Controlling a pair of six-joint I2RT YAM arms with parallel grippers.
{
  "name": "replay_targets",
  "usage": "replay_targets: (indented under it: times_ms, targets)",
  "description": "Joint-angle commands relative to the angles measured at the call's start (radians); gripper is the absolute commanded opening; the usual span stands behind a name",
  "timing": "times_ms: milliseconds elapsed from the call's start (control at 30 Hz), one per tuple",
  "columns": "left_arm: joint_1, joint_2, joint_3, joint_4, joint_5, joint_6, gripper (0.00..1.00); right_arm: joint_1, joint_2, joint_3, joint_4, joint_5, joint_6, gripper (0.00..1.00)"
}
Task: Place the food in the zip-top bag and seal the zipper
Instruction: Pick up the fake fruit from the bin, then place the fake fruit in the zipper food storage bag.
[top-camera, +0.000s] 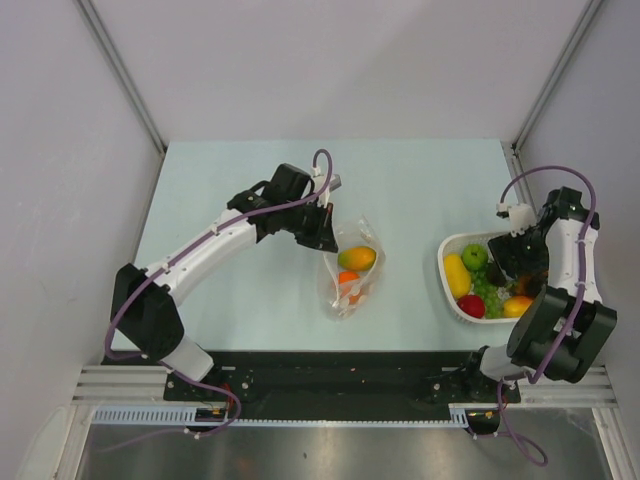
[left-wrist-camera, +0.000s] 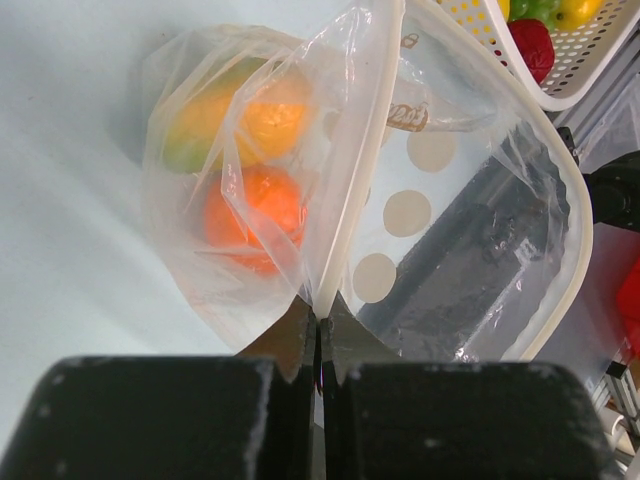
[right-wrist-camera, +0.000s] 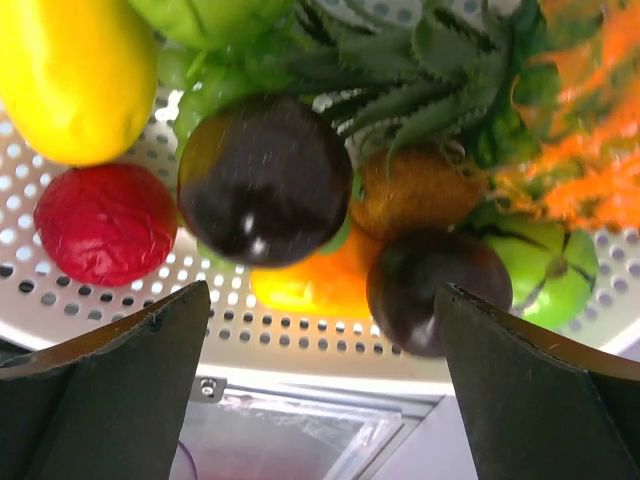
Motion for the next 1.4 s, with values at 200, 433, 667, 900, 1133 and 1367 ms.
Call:
replay_targets:
  times_ms: [200,433,667,900,1133,1367]
  targets:
    - [0.006,0.011,0.038,-0.014,0.015,0.031,0.0,0.037,0.11,-0.033,0.102,-0.074,0.032,1.0]
    - [0.006,0.011,0.043,-0.019,0.006,0.039,0.0,0.055,0.155,-0.045,0.121,-0.099,0.053,0.78]
    - [0.006,0.011,0.043,-0.018,0.007,0.042,0.0,0.071,0.066,0.037,0.001,-0.144,0.053,0.5]
    - [0.006,0.011,0.038,-0.014,0.015,0.033,0.0,0.305,-0.031,0.333,-0.134,-0.48,0.172,0.5]
    - [0.006,0.011,0.041,-0.036,0.013,0.044,0.0,0.785,-0.013,0.447,0.179,-0.589,0.406,0.43]
    - [0.011,0.007,0.058,-0.03,0.058,0.01,0.0,0.991,0.109,0.469,0.205,-0.562,0.352,0.43]
